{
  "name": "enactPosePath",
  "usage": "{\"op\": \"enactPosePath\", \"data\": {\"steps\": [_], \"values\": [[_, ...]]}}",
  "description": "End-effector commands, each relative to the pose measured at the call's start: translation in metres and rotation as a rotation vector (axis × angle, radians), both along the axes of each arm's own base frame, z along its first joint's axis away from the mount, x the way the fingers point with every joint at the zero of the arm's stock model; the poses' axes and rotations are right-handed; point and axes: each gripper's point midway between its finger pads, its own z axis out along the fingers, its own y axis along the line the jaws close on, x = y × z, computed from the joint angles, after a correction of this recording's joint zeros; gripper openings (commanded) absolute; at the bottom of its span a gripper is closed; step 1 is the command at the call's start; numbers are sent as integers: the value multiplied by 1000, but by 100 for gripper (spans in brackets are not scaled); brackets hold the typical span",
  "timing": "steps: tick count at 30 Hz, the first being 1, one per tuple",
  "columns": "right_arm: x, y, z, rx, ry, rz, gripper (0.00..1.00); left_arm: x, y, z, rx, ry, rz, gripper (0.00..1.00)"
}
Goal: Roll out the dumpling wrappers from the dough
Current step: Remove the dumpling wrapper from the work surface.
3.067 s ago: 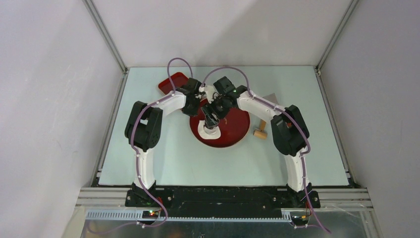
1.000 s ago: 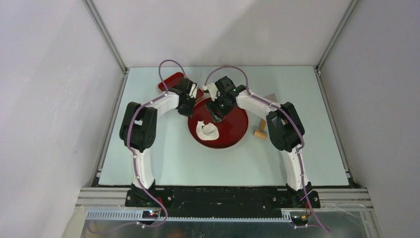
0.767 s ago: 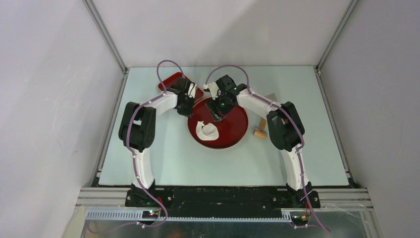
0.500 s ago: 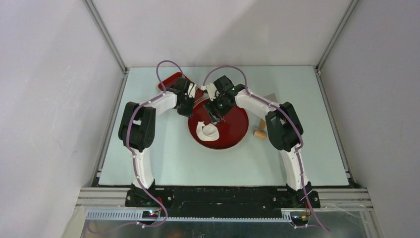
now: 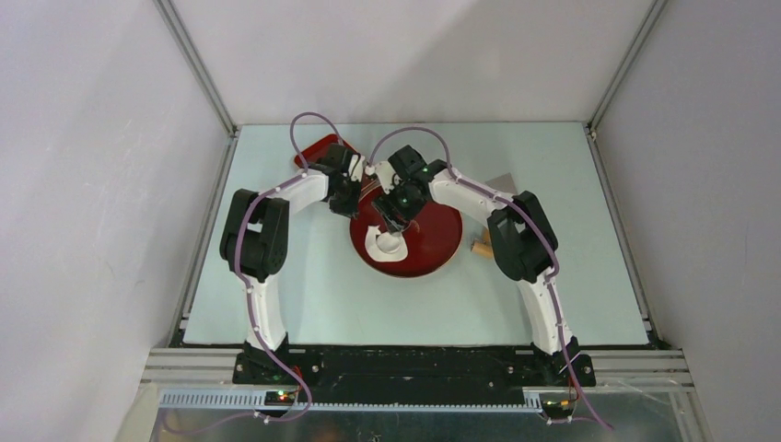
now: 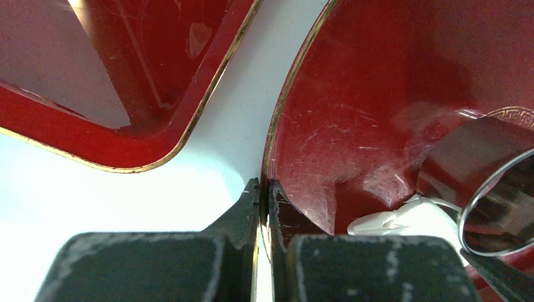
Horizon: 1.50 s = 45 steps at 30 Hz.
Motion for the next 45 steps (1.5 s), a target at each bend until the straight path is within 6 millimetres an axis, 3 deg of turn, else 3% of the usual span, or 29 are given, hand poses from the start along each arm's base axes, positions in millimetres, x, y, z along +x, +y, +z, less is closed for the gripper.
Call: {"op": "enactPosePath", "data": {"steps": [1,16,39,45], "values": [[10,4,4,-9,-40,3,58,-4,0,10,-10,-13,-17,0],[20,4,17,91,44,-40,58,-3,1,11,-9,-14,-14,0],[16,4,-1,35,47,-30,59,-3,1,11,-8,-14,-13,0],[16,-3,-7,-63,-32,-4,59,-3,2,10,-4,-15,-10,0]]}}
